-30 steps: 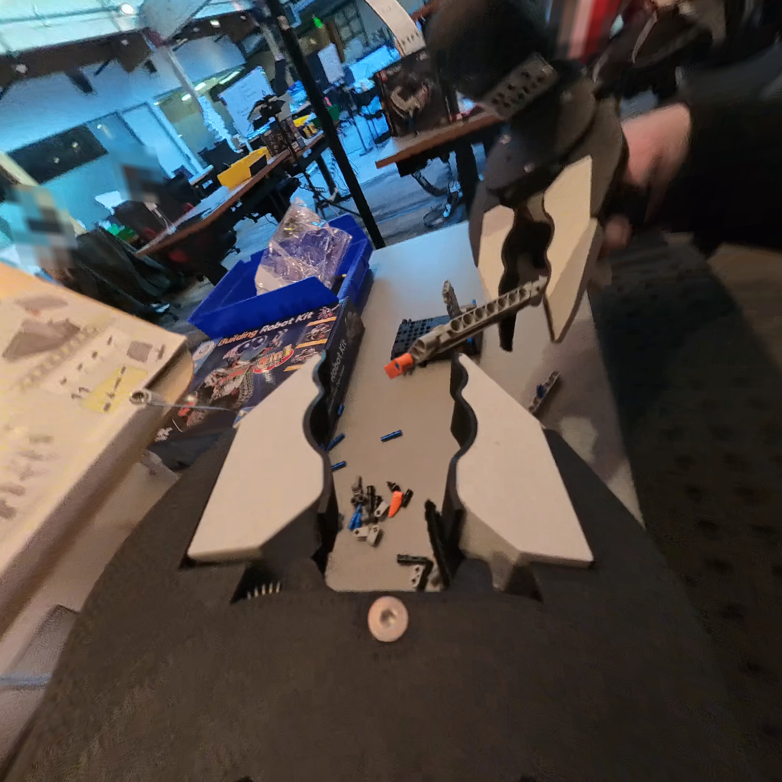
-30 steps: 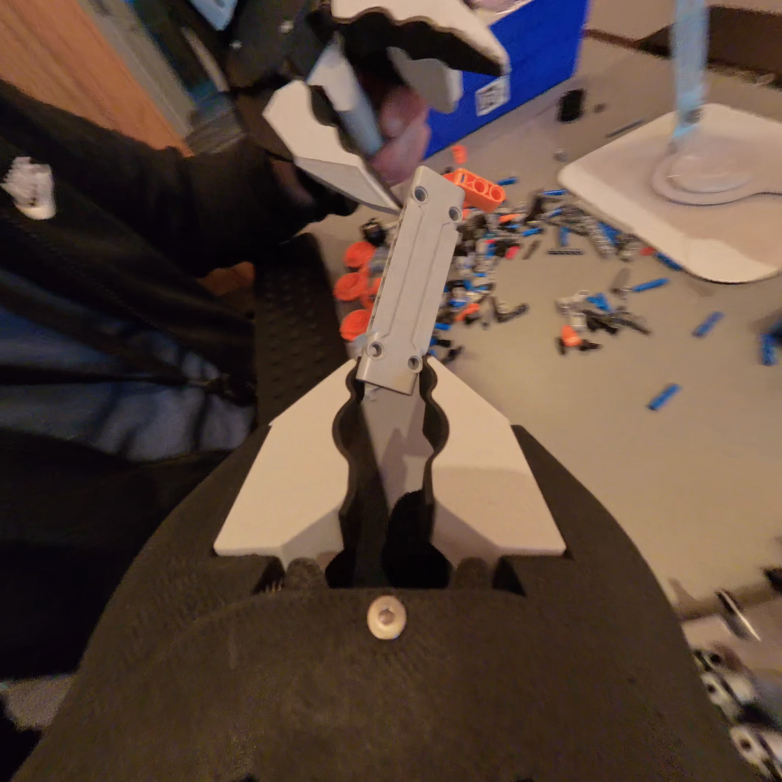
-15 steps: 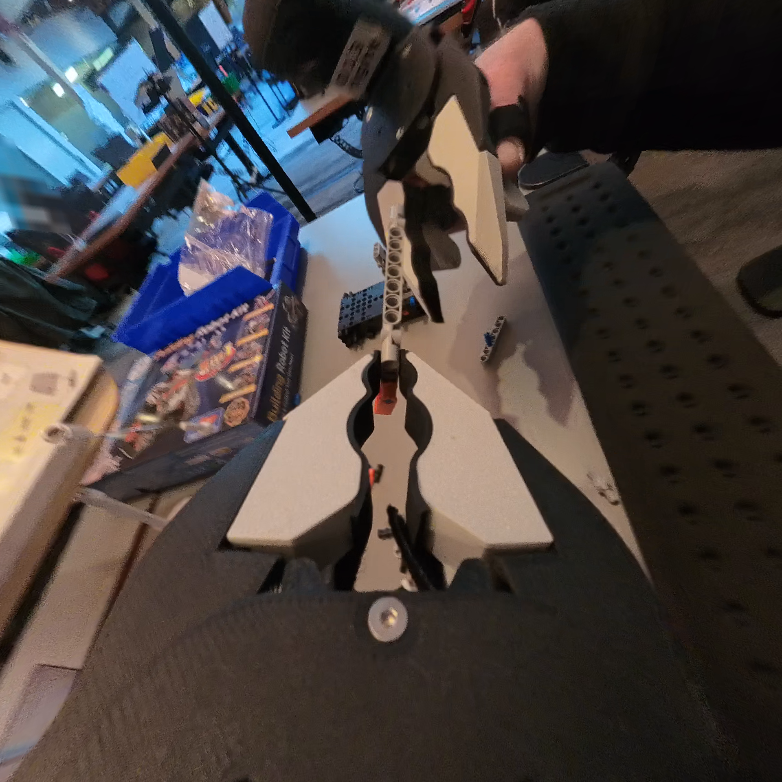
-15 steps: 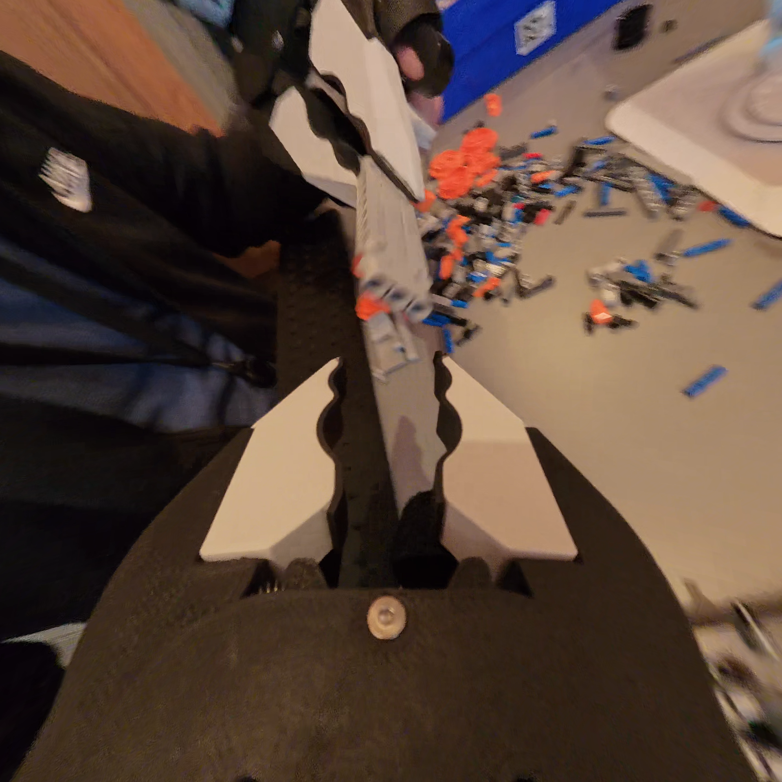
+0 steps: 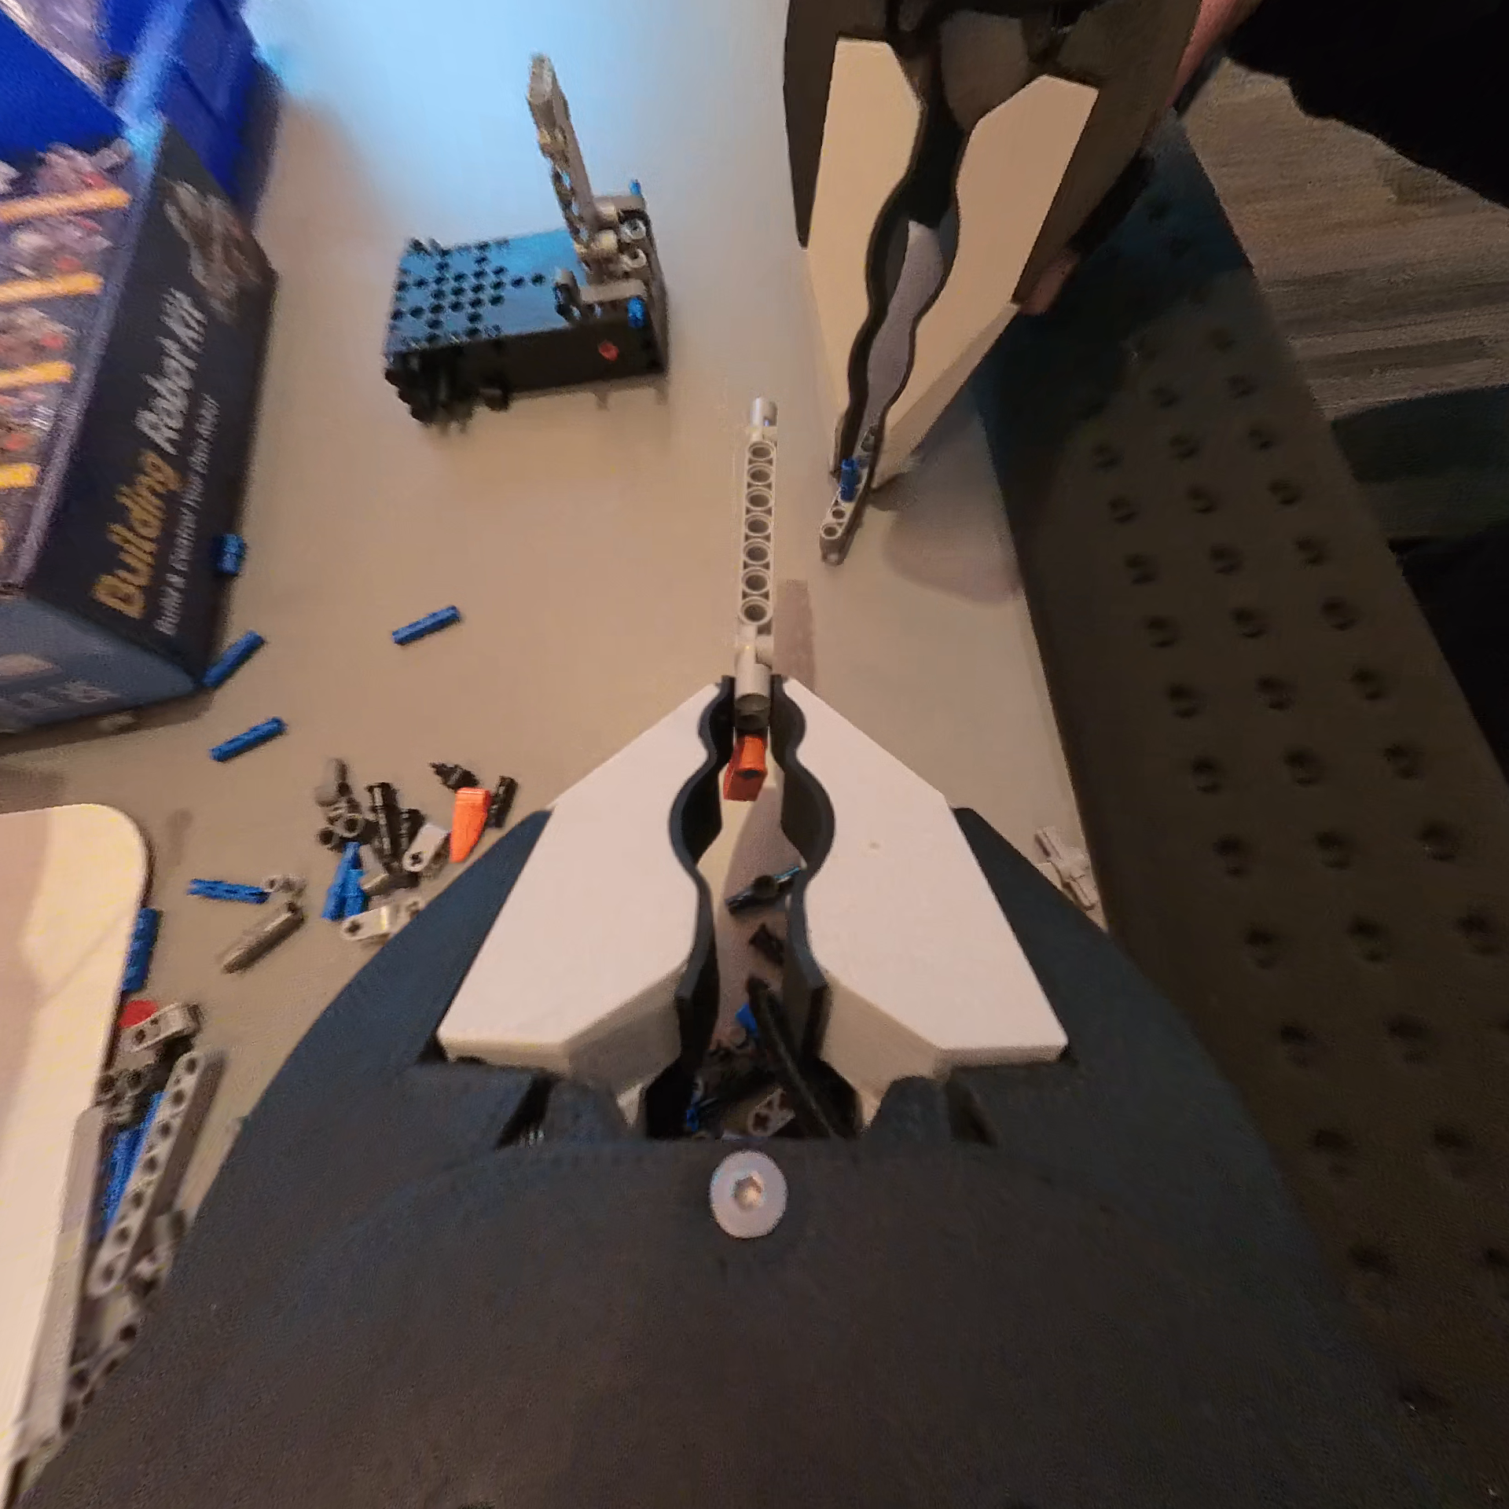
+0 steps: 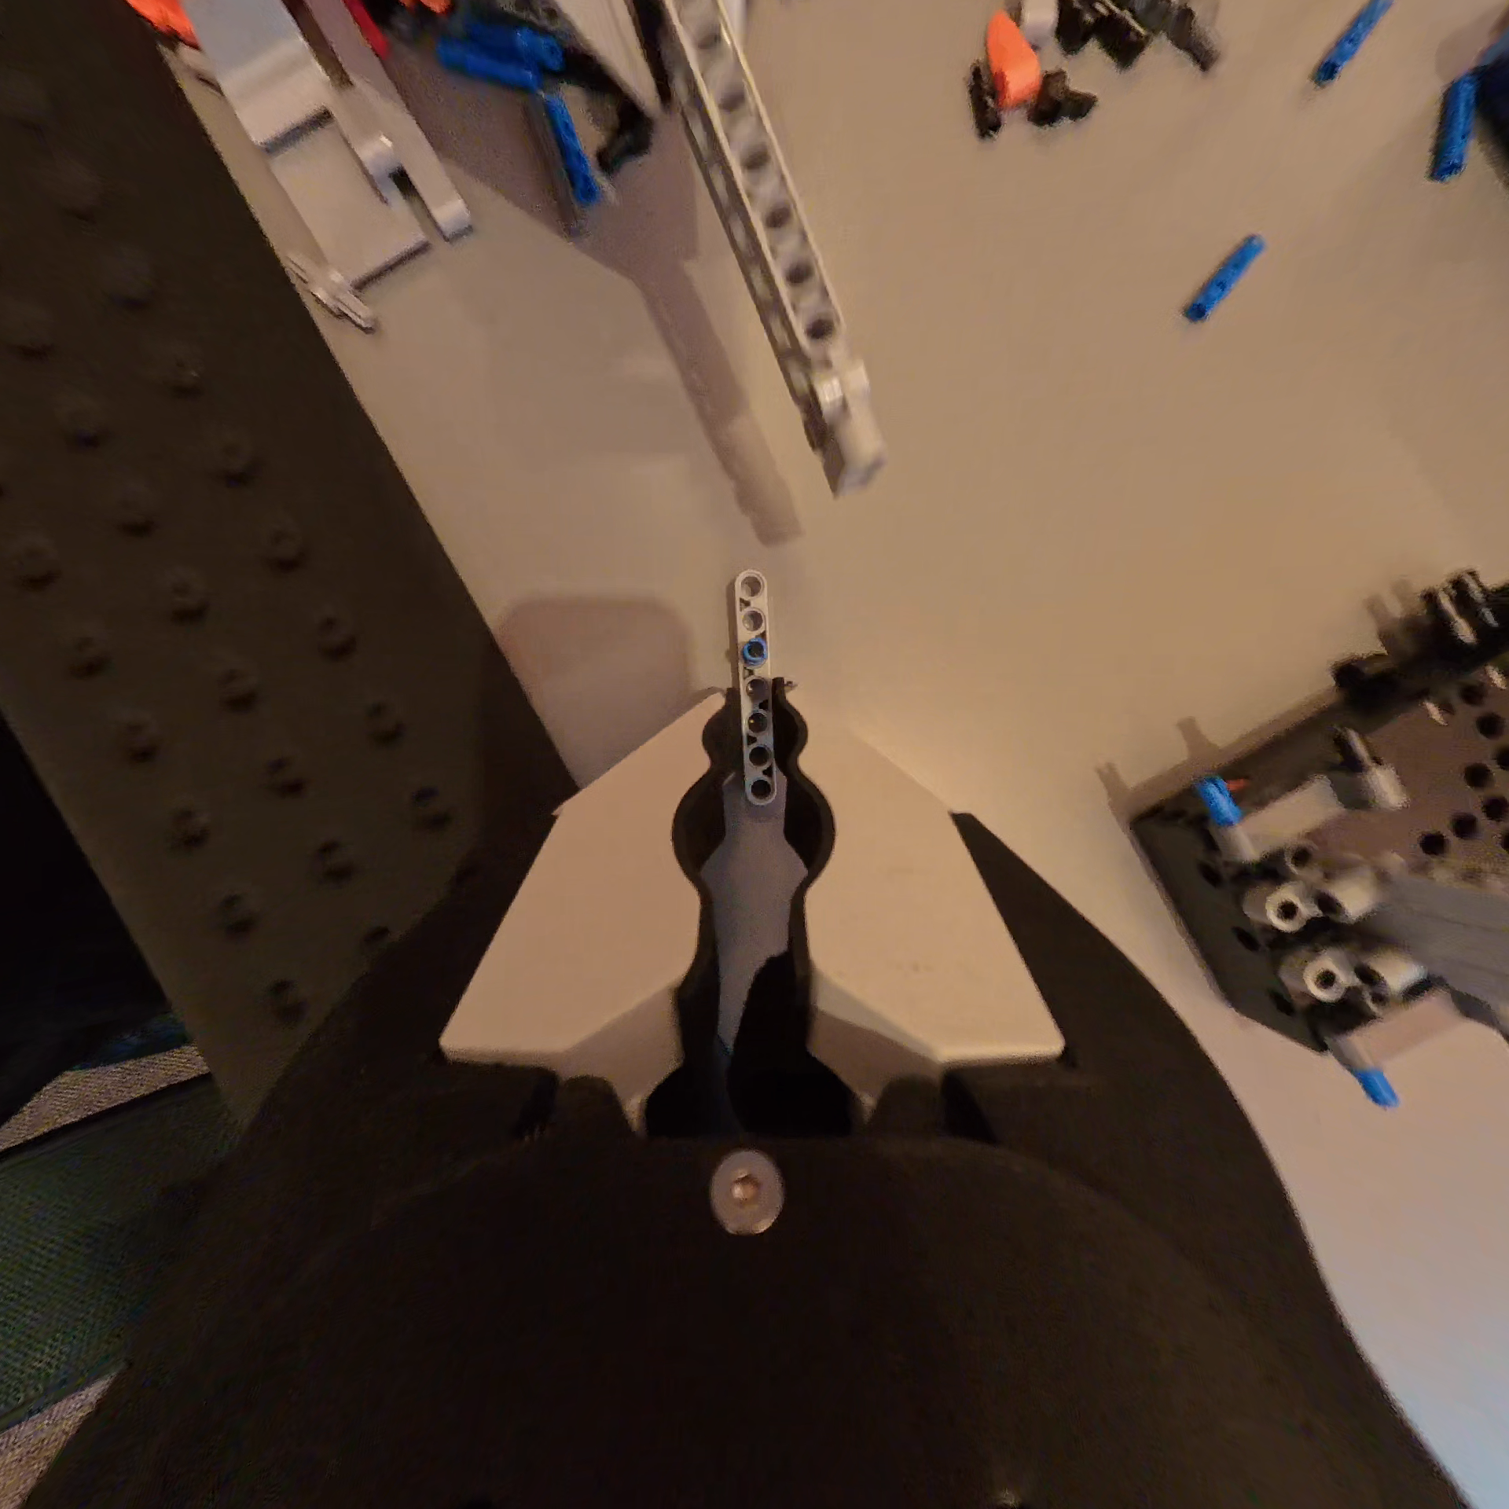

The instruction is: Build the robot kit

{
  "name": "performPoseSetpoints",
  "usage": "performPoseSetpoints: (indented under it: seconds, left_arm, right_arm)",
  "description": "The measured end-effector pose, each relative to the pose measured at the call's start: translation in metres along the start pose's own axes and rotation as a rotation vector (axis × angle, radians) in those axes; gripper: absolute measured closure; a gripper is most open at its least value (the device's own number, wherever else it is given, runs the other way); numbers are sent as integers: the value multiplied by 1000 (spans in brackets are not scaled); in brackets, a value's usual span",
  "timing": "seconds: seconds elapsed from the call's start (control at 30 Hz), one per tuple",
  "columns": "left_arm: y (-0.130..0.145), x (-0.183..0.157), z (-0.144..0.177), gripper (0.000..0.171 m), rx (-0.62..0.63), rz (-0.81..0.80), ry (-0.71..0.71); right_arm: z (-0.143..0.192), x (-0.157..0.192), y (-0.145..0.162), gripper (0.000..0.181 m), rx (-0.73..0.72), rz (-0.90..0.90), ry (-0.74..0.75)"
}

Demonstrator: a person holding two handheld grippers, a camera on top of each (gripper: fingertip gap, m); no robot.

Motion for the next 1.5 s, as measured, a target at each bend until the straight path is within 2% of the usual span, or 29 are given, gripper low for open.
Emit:
performPoseSetpoints:
  seconds: [0.2,0.37,0.63,0.87,1.03,1.13,1.5]
  left_arm:
    - [7,-3,-20,166,40,18,53]
    - [21,-1,-31,166,84,24,83]
    - [24,1,-33,166,100,0,93]
    - [27,-1,-39,166,143,-42,111]
    - [25,0,-41,166,148,-26,143]
    - [25,2,-41,166,151,-15,151]
    - [23,5,-42,164,147,-14,141]
  right_arm:
    - [10,8,-2,176,-36,8,-63]
    - [35,3,-30,175,-157,46,-76]
    - [12,-7,-60,176,-99,167,-109]
    - [-1,-12,-64,176,-32,138,-237]
    - [1,-11,-66,176,-13,73,-386]
    - [0,-13,-64,175,5,78,-402]
    - [-5,-16,-66,176,-2,141,-318]
Point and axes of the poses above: each gripper's, where its closed fingertips meet, z back along the fingers, y out of its underside, x = y × z across the jaws, the point moved 1 cm from there along z, back along the fingers, and after that the axes turned 4 degrees about x, right-handed, at the moved point
